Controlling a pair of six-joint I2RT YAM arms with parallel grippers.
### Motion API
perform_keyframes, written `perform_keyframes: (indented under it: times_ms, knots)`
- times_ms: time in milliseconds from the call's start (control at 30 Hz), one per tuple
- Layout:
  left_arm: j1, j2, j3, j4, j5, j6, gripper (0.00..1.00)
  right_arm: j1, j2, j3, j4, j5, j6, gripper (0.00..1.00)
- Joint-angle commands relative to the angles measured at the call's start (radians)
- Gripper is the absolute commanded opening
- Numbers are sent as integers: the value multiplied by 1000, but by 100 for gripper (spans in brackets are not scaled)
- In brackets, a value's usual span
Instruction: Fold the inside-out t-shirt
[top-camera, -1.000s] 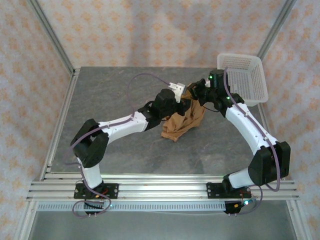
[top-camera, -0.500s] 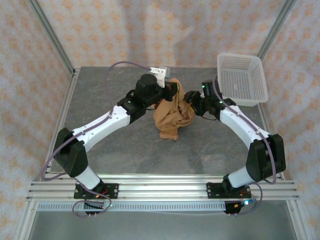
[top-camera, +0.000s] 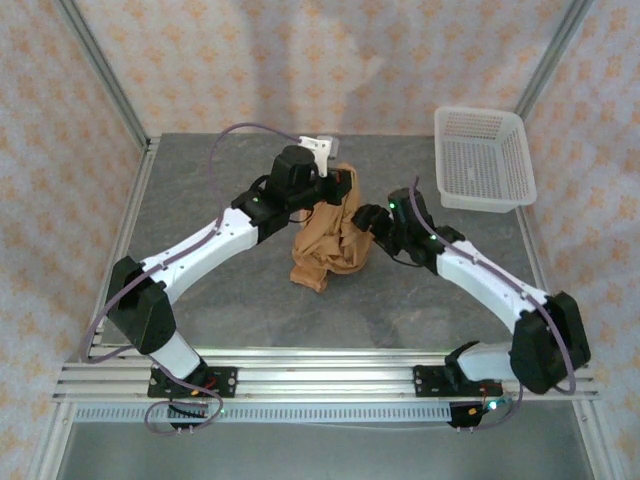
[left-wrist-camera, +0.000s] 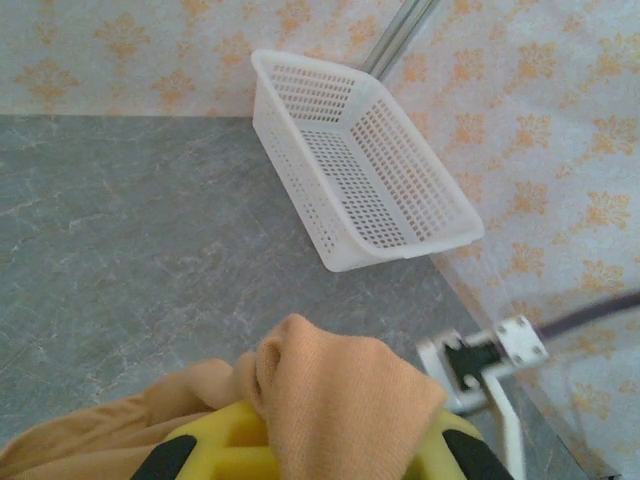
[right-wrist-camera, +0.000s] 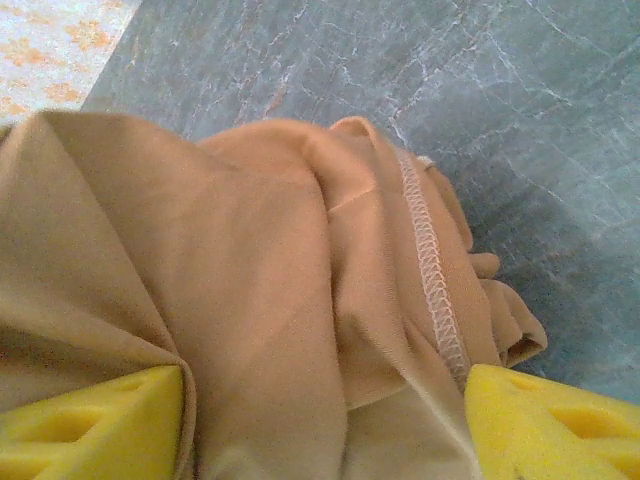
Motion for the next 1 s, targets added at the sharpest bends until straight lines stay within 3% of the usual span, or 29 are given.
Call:
perform_keyframes:
  times_ms: [0, 233, 433, 500, 667, 767, 967]
  knots:
    - [17, -9, 41, -15, 13, -3, 0, 11, -91, -71, 51, 36, -41, 73]
    - [20, 7, 49, -23, 14, -12, 0, 47, -128, -91, 113, -13, -81, 71]
    - [21, 8, 61, -44, 20, -12, 0, 56, 45, -10, 118, 77, -130, 72]
    - [24, 3, 69, -61, 23, -3, 0, 39, 123, 45, 119, 135, -157, 62]
    - [68, -27, 141, -194, 54, 18, 0, -101, 273, 190, 76, 102, -167, 4]
    - [131, -42, 209, -296, 76, 26, 0, -182, 283, 248, -19, 52, -186, 0]
    - [325, -17, 311, -422, 114, 20, 0, -305, 90, 233, -158, -122, -209, 0]
